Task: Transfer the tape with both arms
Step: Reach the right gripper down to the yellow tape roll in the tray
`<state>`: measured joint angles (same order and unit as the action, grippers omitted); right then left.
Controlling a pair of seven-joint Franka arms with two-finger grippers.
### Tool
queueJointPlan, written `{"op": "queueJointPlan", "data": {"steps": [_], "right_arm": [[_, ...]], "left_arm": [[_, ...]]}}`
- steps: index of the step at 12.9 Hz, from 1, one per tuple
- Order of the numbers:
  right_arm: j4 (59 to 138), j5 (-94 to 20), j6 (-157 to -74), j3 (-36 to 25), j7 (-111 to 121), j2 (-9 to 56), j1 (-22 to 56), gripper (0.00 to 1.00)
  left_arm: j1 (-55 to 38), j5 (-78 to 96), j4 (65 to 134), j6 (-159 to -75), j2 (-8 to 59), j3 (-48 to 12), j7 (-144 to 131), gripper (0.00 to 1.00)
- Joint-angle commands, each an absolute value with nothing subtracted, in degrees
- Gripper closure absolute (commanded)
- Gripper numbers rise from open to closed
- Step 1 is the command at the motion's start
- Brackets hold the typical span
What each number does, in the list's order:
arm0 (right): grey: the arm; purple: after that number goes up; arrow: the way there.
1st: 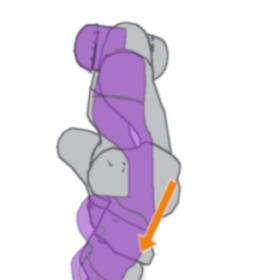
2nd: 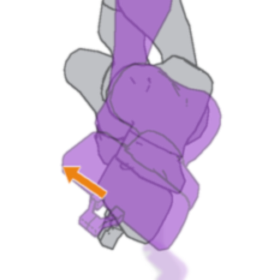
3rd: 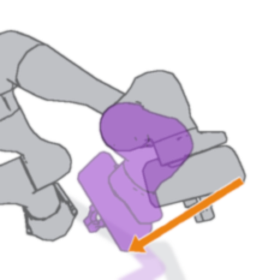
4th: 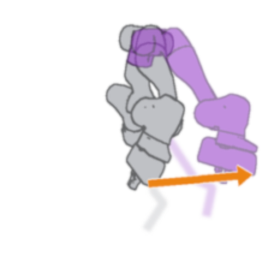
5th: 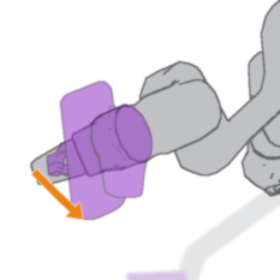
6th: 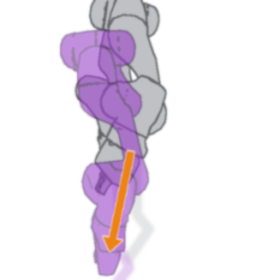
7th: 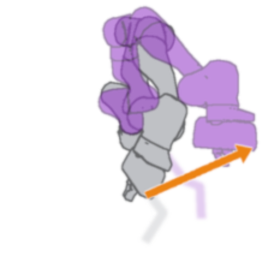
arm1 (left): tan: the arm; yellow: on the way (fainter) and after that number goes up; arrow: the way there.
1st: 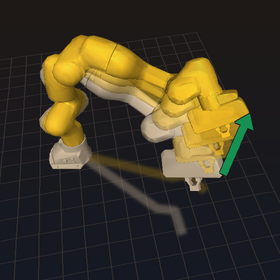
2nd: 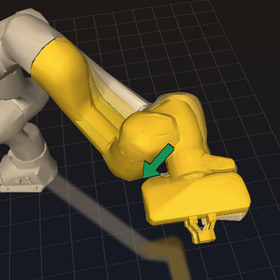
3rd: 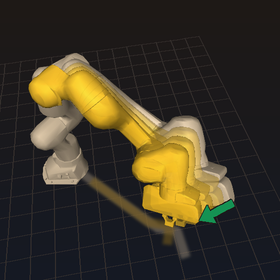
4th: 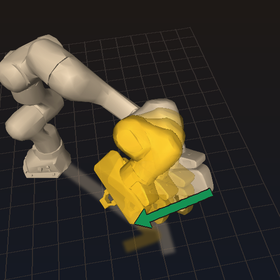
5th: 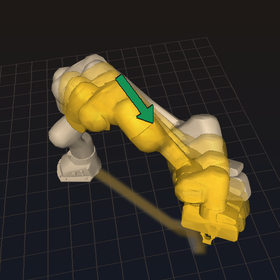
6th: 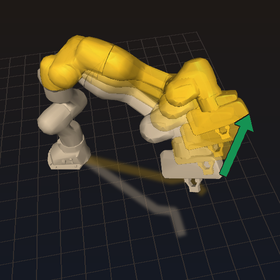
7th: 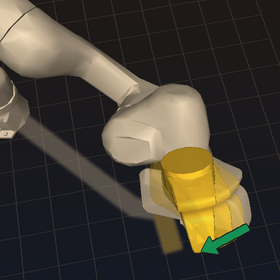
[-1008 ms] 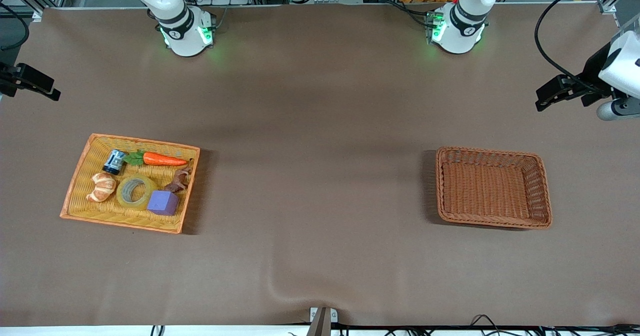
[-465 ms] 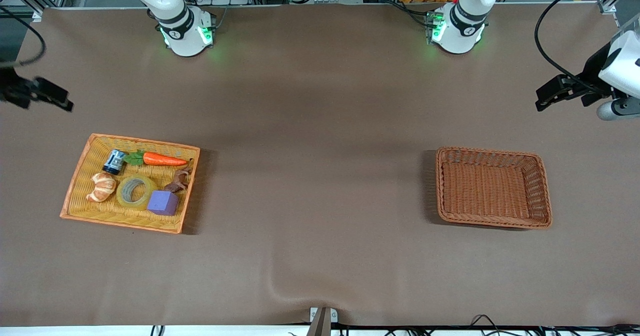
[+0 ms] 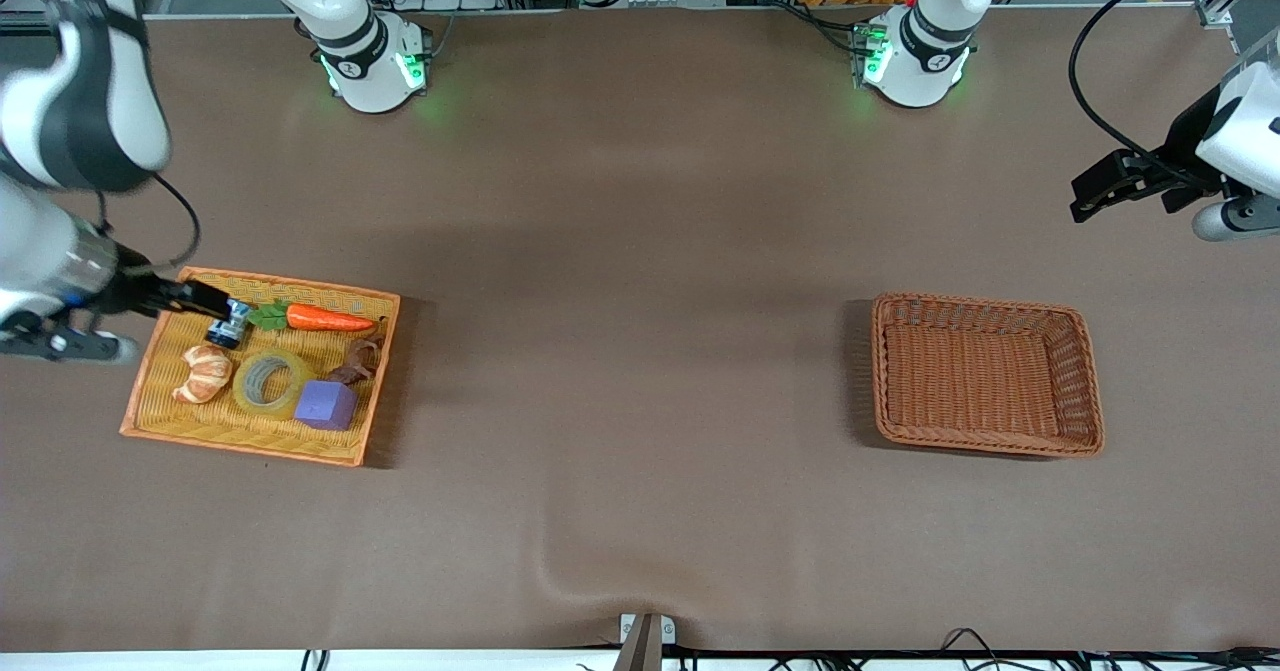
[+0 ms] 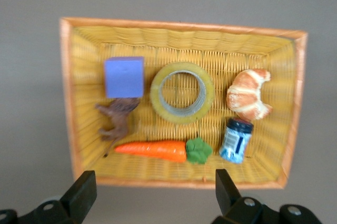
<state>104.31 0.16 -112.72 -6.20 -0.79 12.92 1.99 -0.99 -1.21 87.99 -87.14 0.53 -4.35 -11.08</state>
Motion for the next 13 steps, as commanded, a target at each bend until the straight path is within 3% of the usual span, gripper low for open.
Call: {"op": "queueJointPlan", "data": {"steps": [1, 7, 11, 13], "right_arm": [[104.2, -0.8, -118.7, -6.0, -0.6, 19.7, 1.1, 0.00], [107.2, -0.7, -133.6, -5.9, 1.4, 29.3, 1.6, 0.00], [109.6, -0.8, -134.3, -5.8, 1.4, 30.7, 1.7, 0.00], [109.6, -0.8, -134.6, -5.0, 1.4, 31.0, 1.8, 0.05]], "left_arm": [[-1.0, -2.5, 87.4, -86.2, 0.6, -4.7, -9.8, 0.00], [-1.0, -2.4, 87.5, -85.5, 0.4, -4.7, -10.2, 0.00], [-0.9, -1.9, 87.5, -85.7, 0.5, -4.7, -10.2, 0.00], [-0.9, -1.8, 87.5, -85.7, 0.4, -4.7, -10.2, 0.00]]}}
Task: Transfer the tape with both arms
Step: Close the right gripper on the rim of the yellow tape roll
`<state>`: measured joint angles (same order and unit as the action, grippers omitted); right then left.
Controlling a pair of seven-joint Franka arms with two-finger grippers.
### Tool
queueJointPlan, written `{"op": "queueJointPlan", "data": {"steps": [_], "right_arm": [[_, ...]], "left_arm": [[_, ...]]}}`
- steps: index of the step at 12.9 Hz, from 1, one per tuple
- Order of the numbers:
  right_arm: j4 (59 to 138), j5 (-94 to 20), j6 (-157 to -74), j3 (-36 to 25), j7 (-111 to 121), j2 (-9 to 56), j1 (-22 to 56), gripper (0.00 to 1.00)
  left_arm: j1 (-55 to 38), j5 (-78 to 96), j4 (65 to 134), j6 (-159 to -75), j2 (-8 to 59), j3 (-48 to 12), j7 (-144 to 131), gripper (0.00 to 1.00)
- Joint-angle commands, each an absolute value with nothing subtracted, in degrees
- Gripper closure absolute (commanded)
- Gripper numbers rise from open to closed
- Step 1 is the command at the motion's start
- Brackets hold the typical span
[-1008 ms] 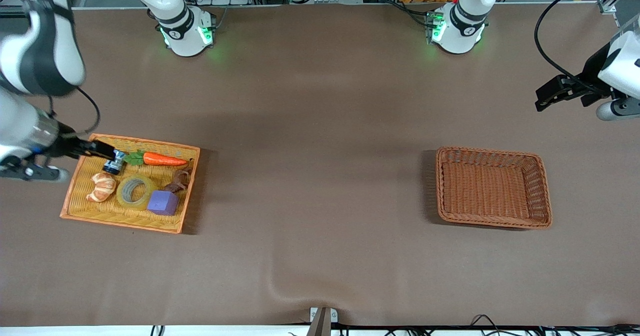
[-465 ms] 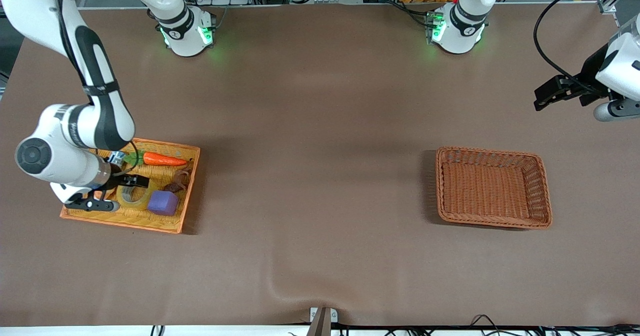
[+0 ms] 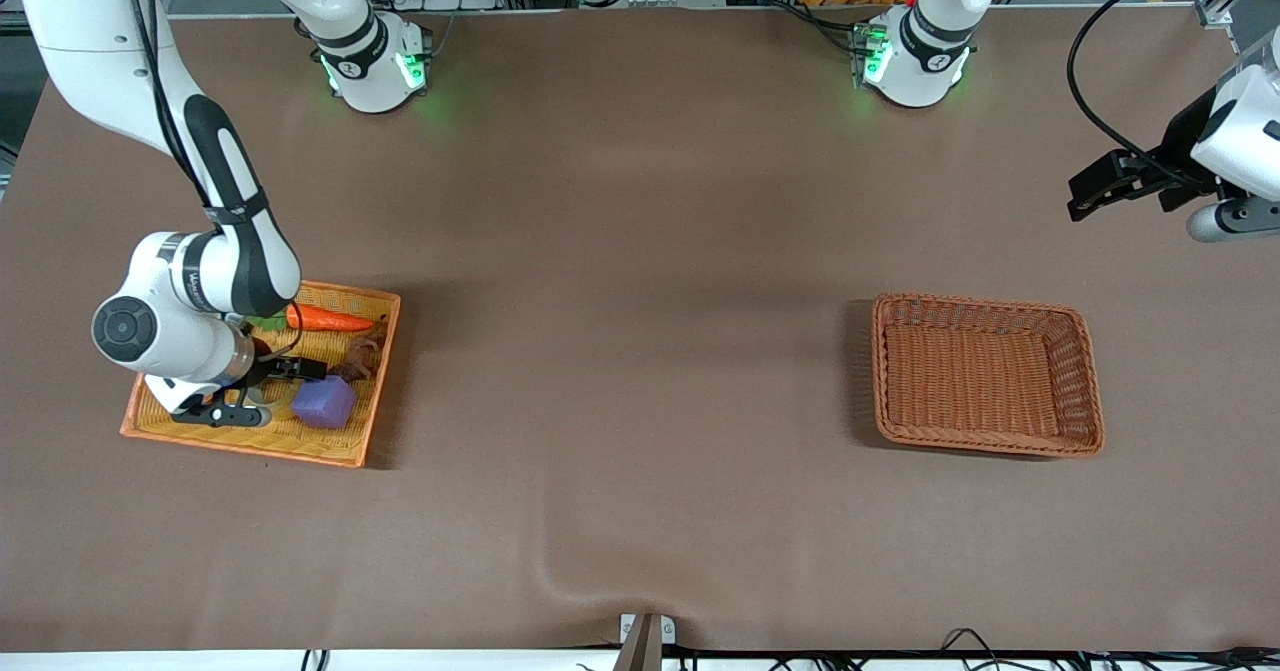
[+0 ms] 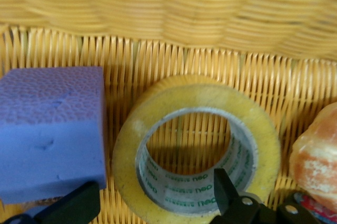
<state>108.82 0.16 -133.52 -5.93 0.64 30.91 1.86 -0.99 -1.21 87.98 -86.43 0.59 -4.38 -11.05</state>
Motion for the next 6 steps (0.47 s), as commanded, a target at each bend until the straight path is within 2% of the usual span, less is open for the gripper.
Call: {"op": "queueJointPlan", "data": {"steps": [1, 2, 6], "right_arm": [[109.6, -0.8, -134.6, -4.8, 1.4, 31.2, 2.1, 0.05], [109.3, -0.8, -134.1, -4.8, 1.3, 30.9, 2.3, 0.00], [108.8, -0.7, -129.5, -4.9, 4.0, 29.7, 1.7, 0.00]], "left_arm": [[-0.8, -1.8, 87.5, -85.7, 0.4, -4.7, -10.3, 0.00], [-0.8, -1.8, 87.5, -85.7, 0.4, -4.6, -10.3, 0.00], [-0.8, -1.8, 87.1, -86.1, 1.1, -4.6, -10.8, 0.00]]}}
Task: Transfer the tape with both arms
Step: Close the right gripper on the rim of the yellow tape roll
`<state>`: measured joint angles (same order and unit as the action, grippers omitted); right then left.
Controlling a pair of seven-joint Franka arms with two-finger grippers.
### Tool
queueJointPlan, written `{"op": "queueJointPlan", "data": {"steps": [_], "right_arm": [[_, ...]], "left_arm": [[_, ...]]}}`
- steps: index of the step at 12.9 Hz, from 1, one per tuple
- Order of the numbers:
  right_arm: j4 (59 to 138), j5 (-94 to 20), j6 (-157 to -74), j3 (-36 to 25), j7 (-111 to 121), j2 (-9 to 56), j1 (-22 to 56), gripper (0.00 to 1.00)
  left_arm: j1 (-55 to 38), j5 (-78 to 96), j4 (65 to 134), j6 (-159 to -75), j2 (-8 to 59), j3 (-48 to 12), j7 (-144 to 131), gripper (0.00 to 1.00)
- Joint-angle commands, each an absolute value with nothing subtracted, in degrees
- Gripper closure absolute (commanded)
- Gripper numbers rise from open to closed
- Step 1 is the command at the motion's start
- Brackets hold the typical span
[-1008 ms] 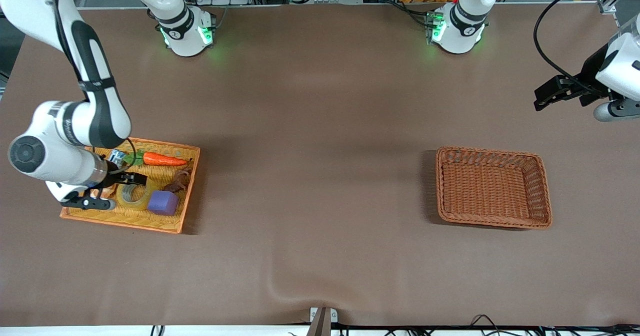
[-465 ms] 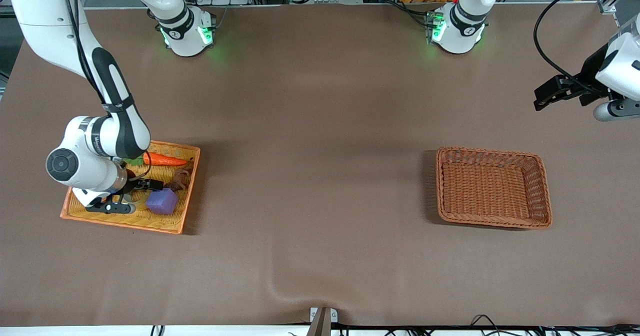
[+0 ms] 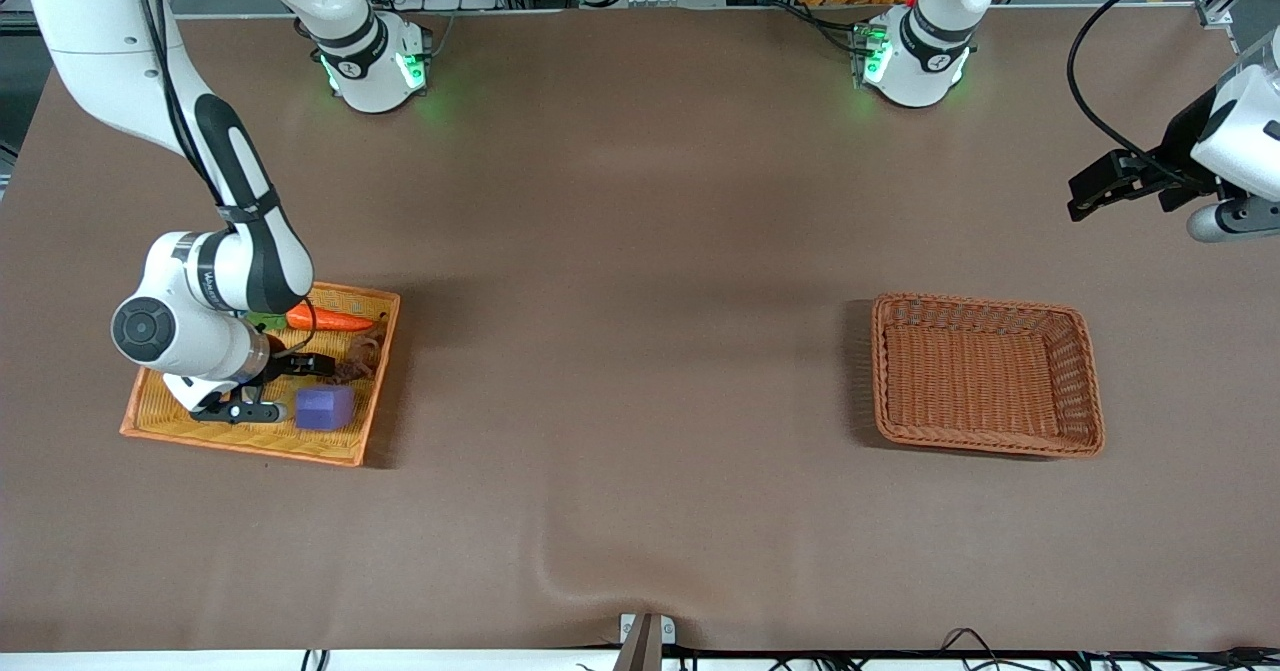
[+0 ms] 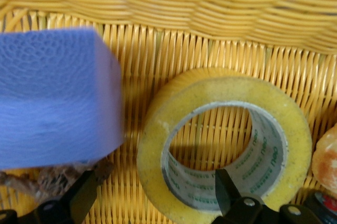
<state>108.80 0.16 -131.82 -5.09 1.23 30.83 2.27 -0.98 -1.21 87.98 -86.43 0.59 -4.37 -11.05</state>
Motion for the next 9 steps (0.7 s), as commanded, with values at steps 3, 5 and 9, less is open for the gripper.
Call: {"op": "queueJointPlan", "data": {"steps": [3, 5, 9], "right_arm": [[107.7, -0.6, -129.7, -5.1, 12.6, 30.4, -1.2, 0.00], [107.7, -0.6, -130.3, -5.1, 14.1, 30.8, -1.2, 0.09], [107.8, -0.6, -130.1, -4.9, 14.3, 31.1, -0.3, 0.55]], "left_arm": [[-1.3, -1.8, 86.9, -86.8, 2.2, -4.6, -11.0, 0.00], [-1.1, -1.7, 87.2, -89.4, 2.4, -4.6, -10.9, 0.00], [-0.4, -2.0, 87.2, -89.3, 2.6, -4.6, -10.7, 0.00]]}}
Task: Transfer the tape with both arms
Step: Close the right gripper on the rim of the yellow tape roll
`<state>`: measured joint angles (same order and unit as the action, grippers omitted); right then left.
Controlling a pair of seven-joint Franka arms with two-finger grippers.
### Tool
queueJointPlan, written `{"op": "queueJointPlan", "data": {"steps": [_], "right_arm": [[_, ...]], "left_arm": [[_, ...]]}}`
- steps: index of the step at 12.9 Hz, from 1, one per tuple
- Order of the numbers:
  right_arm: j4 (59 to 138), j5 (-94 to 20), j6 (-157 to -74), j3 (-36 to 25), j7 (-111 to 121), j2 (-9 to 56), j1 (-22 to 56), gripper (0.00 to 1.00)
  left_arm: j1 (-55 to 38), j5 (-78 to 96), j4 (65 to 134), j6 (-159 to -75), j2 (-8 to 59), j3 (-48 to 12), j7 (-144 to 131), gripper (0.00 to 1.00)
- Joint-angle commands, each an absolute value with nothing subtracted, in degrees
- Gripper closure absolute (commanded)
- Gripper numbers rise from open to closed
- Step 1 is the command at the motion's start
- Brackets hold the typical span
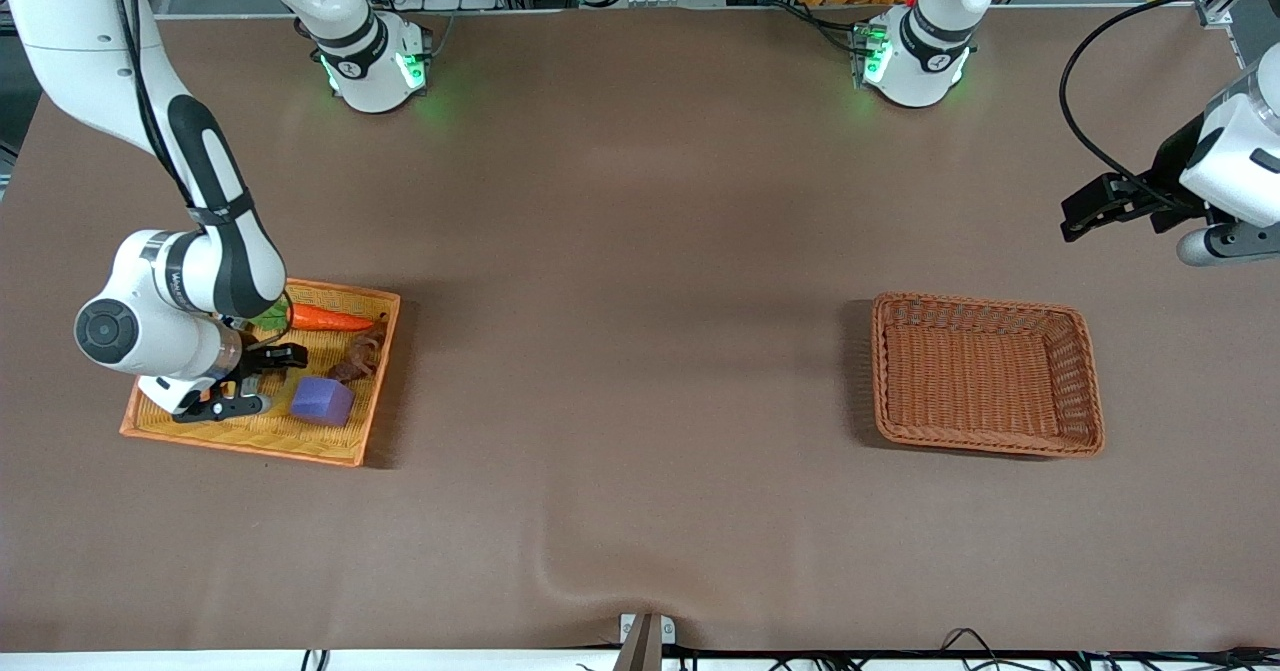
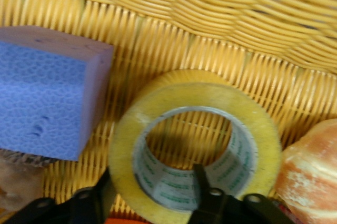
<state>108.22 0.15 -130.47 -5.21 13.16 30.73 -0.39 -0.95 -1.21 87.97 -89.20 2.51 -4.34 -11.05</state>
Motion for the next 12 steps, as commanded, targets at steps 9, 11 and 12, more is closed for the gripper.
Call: {"op": "queueJointPlan", "data": {"steps": [9, 11, 12], "right_arm": [[106.3, -0.7, -127.2, -4.7, 29.1, 29.8, 0.2, 1.00], [105.4, -0.8, -126.2, -4.7, 28.9, 28.4, 0.6, 1.00], [102.9, -0.8, -121.5, -4.7, 28.9, 27.3, 0.7, 1.00]], "left_arm": [[0.9, -1.7, 86.9, -88.9, 2.0, -4.0, -9.8, 0.00], [0.7, -1.7, 87.1, -89.1, 2.7, -4.0, -10.1, 0.00], [0.1, -2.0, 87.0, -89.1, 3.1, -4.2, -11.0, 0.00]]}}
